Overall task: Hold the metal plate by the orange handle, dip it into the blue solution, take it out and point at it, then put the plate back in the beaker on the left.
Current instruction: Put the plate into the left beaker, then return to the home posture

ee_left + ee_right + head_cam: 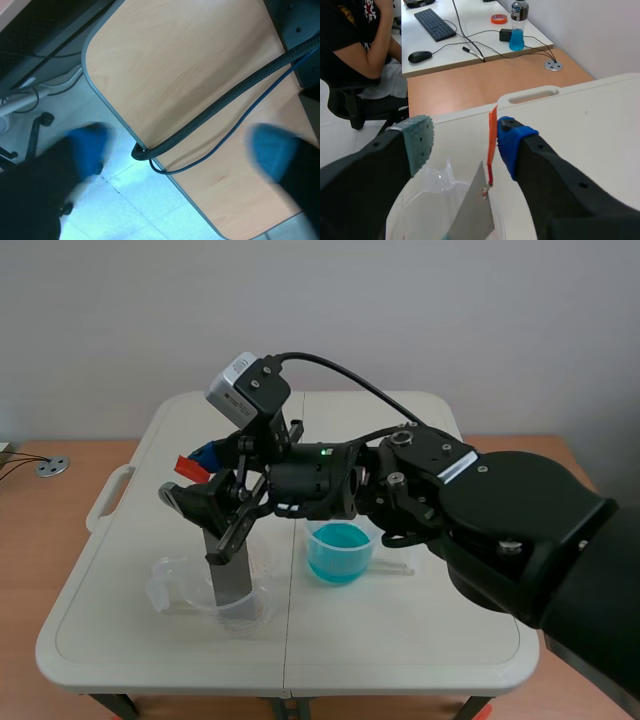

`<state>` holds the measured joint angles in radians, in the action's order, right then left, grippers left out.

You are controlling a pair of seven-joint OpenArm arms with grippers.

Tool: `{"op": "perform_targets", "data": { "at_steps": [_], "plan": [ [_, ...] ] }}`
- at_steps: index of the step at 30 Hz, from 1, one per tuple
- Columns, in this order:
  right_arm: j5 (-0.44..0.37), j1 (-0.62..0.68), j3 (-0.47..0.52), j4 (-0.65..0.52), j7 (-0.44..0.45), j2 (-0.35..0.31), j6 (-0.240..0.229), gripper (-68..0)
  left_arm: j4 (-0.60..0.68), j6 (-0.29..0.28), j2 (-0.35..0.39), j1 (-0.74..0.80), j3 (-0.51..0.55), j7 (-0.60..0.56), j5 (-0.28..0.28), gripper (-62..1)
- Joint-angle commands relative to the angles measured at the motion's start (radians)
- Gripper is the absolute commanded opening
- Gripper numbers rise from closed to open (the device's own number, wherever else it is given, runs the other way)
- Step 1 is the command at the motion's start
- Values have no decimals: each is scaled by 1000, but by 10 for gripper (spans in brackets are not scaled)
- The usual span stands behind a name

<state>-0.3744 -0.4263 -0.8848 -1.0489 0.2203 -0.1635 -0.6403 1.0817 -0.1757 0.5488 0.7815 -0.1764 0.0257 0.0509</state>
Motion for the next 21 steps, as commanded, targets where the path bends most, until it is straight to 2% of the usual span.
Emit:
{"op": "perform_targets", "data": {
  "at_steps": [1, 3, 6, 11, 15, 21],
  "plan": [
    [-13, -26, 22, -3, 15, 3, -2, -302, 10, 5, 5, 7, 6, -3, 2, 14],
    [-15, -26, 30, -3, 15, 3, 3, -253, 10, 5, 3, 2, 6, -4, 1, 14],
    [-15, -26, 35, -3, 15, 3, 34, -181, 10, 5, 0, 0, 6, -4, 1, 14],
    [-15, -25, 35, -3, 15, 3, 85, -13, 10, 4, -2, -4, 6, -7, 0, 14],
    [-15, -25, 45, -5, 14, 2, 106, -10, 14, 8, 0, -3, 37, -7, 6, 14],
    [-22, -20, 86, -37, 13, -47, 126, -10, 38, 14, 35, 0, 182, -7, 12, 14]
  ]
}}
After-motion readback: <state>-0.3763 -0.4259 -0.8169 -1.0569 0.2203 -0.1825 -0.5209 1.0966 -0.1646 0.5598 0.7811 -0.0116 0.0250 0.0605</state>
